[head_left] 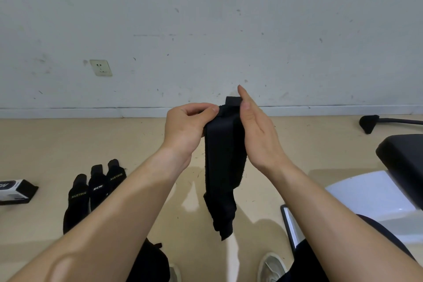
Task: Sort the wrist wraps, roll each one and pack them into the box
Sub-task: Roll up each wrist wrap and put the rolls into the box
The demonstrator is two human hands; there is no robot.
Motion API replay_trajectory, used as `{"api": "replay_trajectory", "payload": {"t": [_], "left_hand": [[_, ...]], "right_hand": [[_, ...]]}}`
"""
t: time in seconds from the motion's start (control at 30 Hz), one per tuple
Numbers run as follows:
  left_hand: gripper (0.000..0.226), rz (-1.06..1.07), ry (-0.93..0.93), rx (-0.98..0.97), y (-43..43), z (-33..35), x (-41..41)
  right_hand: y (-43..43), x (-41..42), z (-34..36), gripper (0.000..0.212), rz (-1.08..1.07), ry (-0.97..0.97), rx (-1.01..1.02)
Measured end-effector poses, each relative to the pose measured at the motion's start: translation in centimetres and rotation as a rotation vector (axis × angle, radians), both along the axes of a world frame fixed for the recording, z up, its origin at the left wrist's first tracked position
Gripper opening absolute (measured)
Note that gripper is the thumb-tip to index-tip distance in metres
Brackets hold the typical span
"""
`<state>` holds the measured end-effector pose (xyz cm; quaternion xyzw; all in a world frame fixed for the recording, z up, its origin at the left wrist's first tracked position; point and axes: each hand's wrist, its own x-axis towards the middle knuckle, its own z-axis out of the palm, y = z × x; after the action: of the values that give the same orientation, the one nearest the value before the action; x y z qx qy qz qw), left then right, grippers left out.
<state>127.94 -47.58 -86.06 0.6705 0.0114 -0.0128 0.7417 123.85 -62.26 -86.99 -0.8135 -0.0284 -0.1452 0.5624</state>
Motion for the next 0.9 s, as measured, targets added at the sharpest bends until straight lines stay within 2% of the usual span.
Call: {"api": "replay_trajectory", "payload": {"t": [0.23, 0.53, 0.73, 0.9], "left_hand": [[0.007, -0.005, -0.051, 0.029, 0.0, 0.1, -0.2], [0.012, -0.073, -0.169, 0.114, 0.2, -0.1, -0.1], [0.013, -0.052, -0.228, 0.245, 0.0, -0.1, -0.1], [0.016, -0.062, -0.256, 0.283, 0.2, 0.3, -0.2]], "right_hand": [[0.1, 1.0, -0.1, 0.034, -0.118, -0.031, 0.159], [-0.6, 1.4, -0.2, 0.027, -0.126, -0.017, 0.219], [-0.8, 1.3, -0.2, 0.023, -0.091, 0.025, 0.241], [-1.2, 0.9, 0.6, 0.012, 0.000, 0.077, 0.261]]}}
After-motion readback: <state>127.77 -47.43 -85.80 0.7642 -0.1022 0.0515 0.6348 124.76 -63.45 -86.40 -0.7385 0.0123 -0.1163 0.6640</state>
